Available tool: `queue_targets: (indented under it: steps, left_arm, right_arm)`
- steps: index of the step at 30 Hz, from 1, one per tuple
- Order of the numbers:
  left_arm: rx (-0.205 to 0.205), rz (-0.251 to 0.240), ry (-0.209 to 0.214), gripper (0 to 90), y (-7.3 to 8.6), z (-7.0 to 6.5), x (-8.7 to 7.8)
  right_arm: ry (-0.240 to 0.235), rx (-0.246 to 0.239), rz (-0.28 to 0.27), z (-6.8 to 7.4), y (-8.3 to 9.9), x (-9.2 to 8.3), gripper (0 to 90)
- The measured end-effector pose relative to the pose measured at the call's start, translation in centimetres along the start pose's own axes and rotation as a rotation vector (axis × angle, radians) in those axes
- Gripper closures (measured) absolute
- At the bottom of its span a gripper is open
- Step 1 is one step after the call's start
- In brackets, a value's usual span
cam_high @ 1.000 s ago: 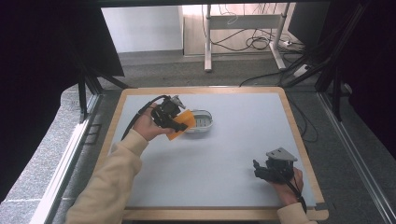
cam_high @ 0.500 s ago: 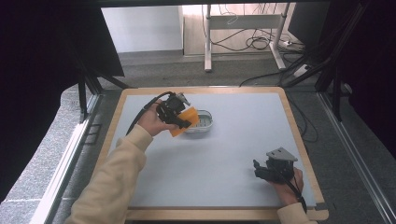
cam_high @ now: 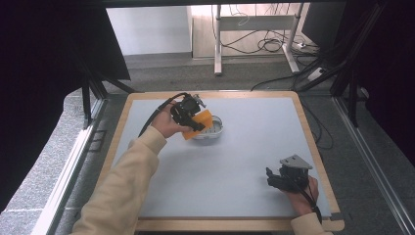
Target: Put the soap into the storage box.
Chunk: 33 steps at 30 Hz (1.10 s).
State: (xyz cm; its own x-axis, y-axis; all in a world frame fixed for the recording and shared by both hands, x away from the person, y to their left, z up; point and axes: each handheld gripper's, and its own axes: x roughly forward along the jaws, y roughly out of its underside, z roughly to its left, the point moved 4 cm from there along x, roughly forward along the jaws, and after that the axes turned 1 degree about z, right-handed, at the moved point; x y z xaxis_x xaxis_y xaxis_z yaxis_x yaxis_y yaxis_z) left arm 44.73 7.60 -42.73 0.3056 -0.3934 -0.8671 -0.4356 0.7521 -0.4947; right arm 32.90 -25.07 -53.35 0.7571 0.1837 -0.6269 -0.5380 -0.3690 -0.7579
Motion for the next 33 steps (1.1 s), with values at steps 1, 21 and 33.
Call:
queue_targets:
  steps: [1,21,33]
  left_arm:
    - [0.002,-0.001,0.005,62.2,-0.1,0.1,0.0]
    - [0.041,0.015,0.016,62.2,-2.4,1.9,1.5]
    - [0.056,0.035,0.053,62.2,-2.3,3.3,3.1]
  right_arm:
    - [0.000,0.000,0.000,0.0,0.0,0.0,16.9]
    - [-0.005,-0.005,0.001,0.0,0.0,0.0,17.0]
    - [-0.009,-0.008,0.005,0.1,0.0,0.1,17.0]
